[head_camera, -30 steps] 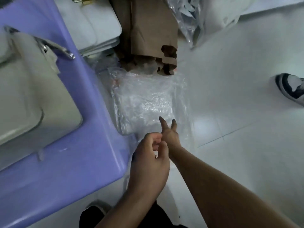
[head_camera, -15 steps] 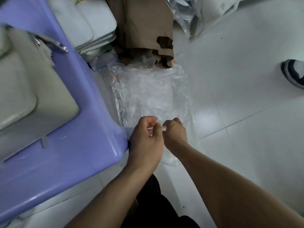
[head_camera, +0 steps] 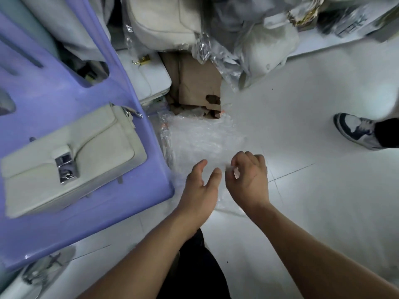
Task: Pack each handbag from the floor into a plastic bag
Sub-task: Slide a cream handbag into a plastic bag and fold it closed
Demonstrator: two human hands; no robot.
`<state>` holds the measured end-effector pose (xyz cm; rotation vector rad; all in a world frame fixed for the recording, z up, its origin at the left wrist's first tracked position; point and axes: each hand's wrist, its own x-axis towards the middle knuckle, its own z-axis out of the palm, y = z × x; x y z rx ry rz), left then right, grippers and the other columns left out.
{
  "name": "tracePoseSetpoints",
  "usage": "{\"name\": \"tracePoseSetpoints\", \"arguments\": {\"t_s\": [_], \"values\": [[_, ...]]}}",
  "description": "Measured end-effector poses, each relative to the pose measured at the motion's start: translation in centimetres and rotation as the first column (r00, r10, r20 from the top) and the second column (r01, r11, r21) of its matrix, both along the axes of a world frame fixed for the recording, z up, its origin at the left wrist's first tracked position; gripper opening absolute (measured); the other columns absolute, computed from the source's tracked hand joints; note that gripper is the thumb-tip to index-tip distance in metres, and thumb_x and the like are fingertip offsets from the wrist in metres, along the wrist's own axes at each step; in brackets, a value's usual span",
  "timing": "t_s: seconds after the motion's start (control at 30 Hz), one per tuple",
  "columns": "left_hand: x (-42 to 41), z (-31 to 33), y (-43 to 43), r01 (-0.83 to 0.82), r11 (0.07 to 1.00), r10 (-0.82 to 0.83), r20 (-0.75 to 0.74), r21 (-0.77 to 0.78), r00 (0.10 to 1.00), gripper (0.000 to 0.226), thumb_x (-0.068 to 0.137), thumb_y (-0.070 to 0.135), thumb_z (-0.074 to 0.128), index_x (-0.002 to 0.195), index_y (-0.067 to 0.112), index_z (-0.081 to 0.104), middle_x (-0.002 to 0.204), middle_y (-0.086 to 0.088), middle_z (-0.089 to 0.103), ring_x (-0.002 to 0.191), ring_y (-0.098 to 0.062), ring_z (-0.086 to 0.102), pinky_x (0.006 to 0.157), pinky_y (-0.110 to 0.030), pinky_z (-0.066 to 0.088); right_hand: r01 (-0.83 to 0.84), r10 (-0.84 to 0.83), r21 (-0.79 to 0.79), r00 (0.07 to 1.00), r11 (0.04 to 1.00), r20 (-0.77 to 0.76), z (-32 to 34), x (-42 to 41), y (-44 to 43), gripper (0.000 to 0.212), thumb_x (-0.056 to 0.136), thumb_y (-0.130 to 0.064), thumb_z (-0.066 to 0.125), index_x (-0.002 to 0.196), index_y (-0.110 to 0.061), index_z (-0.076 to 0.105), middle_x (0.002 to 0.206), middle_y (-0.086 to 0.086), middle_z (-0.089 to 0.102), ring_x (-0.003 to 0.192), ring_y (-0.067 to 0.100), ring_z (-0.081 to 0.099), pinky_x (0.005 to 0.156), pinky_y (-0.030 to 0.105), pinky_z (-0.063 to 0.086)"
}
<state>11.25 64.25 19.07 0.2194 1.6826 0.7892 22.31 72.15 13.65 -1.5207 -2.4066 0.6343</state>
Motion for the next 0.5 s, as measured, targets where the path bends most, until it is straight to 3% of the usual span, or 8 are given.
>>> {"name": "tracePoseSetpoints", "arguments": {"t_s": [0.07, 0.17, 0.23, 0.33, 0.4, 0.5], "values": [[-1.2, 2.9, 1.6, -0.094, 0.995, 0.095, 0.040, -0.022, 0.995, 0.068, 0.089, 0.070, 0.047, 0.149, 0.047, 0.024, 0.156, 0.013, 0.028, 0.135, -0.014, 0.041, 0.111, -0.039, 0.038, 0.009, -0.009, -0.004, 0.989, 1.000, -0.150, 3.5, -0.7, 0.1, 0.024, 0.083, -0.005, 0.071, 0.075, -0.014, 0.051, 0.081, -0.003, 0.049, 0.086, 0.025, 0.045, 0.067, 0.031, 0.040], [-3.5, 7.4, 4.1, -0.335, 0.941, 0.339, 0.087, -0.052, 0.937, 0.092, 0.075, 0.080, 0.056, 0.150, 0.048, 0.015, 0.147, 0.008, 0.036, 0.114, -0.018, 0.057, 0.095, -0.047, 0.055, -0.077, 0.062, -0.038, 0.954, 0.996, -0.292, 8.5, -3.0, -0.3, 0.027, 0.080, -0.009, 0.070, 0.072, -0.018, 0.046, 0.100, -0.002, 0.046, 0.095, 0.021, 0.049, 0.070, 0.022, 0.043], [-5.5, 10.4, 5.1, -0.395, 0.919, 0.394, -0.081, 0.006, 0.915, 0.086, 0.081, 0.062, 0.065, 0.151, 0.038, 0.021, 0.135, -0.001, 0.049, 0.104, -0.022, 0.064, 0.095, -0.040, 0.054, -0.221, 0.174, -0.097, 0.919, 0.970, -0.353, 11.5, -4.9, -0.8, 0.020, 0.079, -0.021, 0.064, 0.073, -0.021, 0.045, 0.105, -0.003, 0.045, 0.093, 0.016, 0.054, 0.069, 0.024, 0.048], [-9.1, 13.8, 4.6, -0.306, 0.937, 0.349, -0.497, 0.170, 0.794, 0.051, 0.092, 0.021, 0.062, 0.140, 0.027, 0.046, 0.118, -0.007, 0.056, 0.109, -0.024, 0.060, 0.099, -0.039, 0.048, -0.414, 0.277, -0.242, 0.849, 0.878, -0.450, 15.2, -7.3, -1.6, 0.020, 0.077, -0.023, 0.069, 0.092, -0.013, 0.061, 0.106, -0.003, 0.057, 0.093, 0.012, 0.061, 0.077, 0.030, 0.053], [-11.6, 15.1, 3.0, -0.214, 0.958, 0.285, -0.642, 0.189, 0.712, 0.043, 0.093, 0.014, 0.059, 0.134, 0.027, 0.053, 0.111, -0.006, 0.051, 0.111, -0.028, 0.057, 0.100, -0.040, 0.046, -0.358, 0.190, -0.271, 0.848, 0.893, -0.496, 17.6, -8.8, -1.6, 0.027, 0.079, -0.029, 0.066, 0.103, -0.016, 0.062, 0.102, -0.005, 0.063, 0.093, 0.012, 0.064, 0.081, 0.026, 0.053], [-14.5, 16.2, -0.3, -0.159, 0.978, 0.205, -0.733, 0.132, 0.649, 0.039, 0.092, 0.025, 0.065, 0.130, 0.031, 0.057, 0.110, -0.005, 0.048, 0.112, -0.030, 0.052, 0.100, -0.033, 0.041, -0.106, -0.052, -0.281, 0.862, 0.954, -0.503, 19.8, -11.9, -0.9, 0.014, 0.089, -0.029, 0.063, 0.102, -0.028, 0.056, 0.099, -0.008, 0.063, 0.087, 0.010, 0.063, 0.072, 0.022, 0.050]]}}
